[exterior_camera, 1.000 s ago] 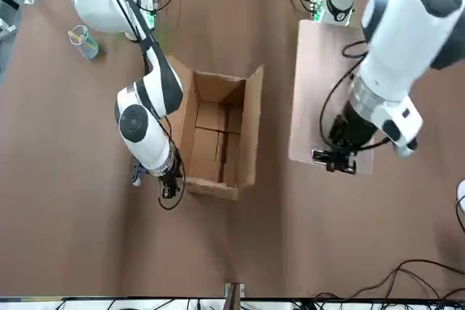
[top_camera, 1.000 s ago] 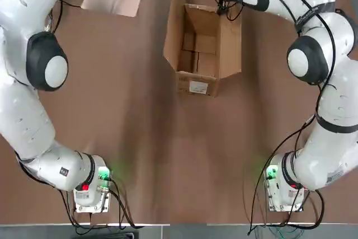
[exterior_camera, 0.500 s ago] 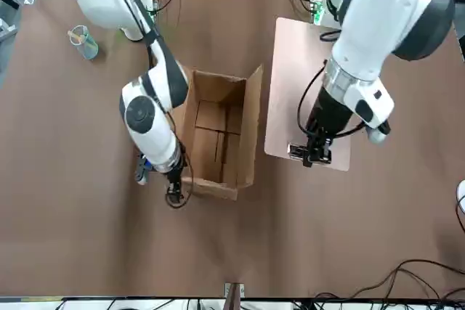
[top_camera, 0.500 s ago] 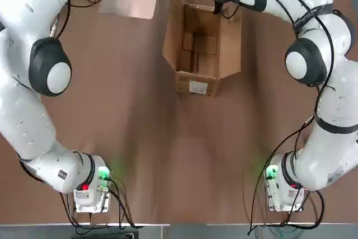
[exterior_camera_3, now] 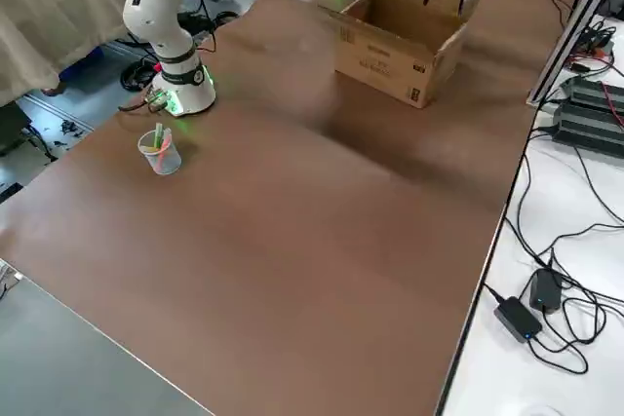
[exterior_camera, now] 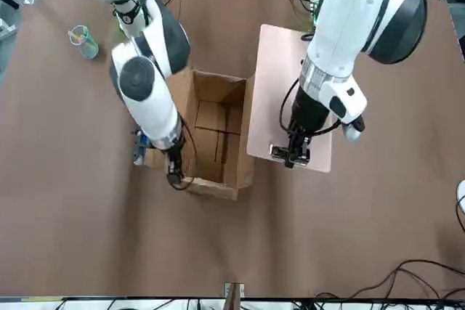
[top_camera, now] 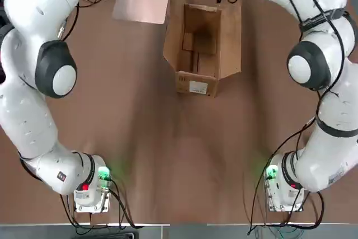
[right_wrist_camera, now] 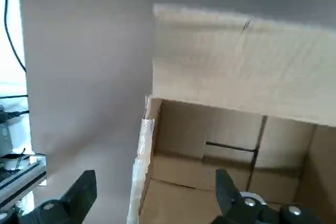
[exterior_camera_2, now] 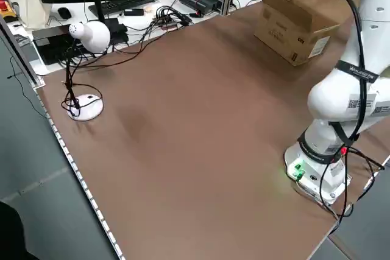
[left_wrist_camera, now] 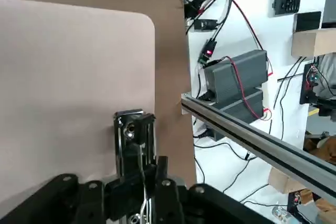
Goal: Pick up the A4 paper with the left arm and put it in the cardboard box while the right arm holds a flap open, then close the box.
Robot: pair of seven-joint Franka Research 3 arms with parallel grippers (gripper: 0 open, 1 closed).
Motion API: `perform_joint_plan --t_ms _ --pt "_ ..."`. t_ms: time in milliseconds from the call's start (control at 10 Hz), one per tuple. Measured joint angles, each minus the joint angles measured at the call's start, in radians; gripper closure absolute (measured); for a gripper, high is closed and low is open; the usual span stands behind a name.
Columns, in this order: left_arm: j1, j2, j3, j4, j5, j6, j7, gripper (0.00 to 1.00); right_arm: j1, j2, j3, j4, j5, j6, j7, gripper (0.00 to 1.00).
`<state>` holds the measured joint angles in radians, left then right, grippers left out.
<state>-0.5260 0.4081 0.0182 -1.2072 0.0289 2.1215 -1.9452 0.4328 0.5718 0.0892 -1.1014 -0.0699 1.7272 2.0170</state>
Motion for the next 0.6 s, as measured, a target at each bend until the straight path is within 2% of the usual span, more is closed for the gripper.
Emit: perform_joint_plan --t_ms 200,400,600 --pt "-0.029 0.019 0.005 0.000 0.000 0.053 -0.016 0.97 -0.087 -0.057 -0.009 0.006 -0.004 -0.048 -0.184 0.00" --pt "-0.084 0.041 0.021 -0.001 0.000 0.115 -0.026 0.97 -0.234 -0.084 -0.011 0.006 -0.005 -0.053 -0.504 0.00" --pt "-0.189 0.084 0.111 0.000 0.000 0.161 -0.050 0.97 -0.365 -0.082 -0.012 0.004 -0.005 -0.056 -0.877 0.00"
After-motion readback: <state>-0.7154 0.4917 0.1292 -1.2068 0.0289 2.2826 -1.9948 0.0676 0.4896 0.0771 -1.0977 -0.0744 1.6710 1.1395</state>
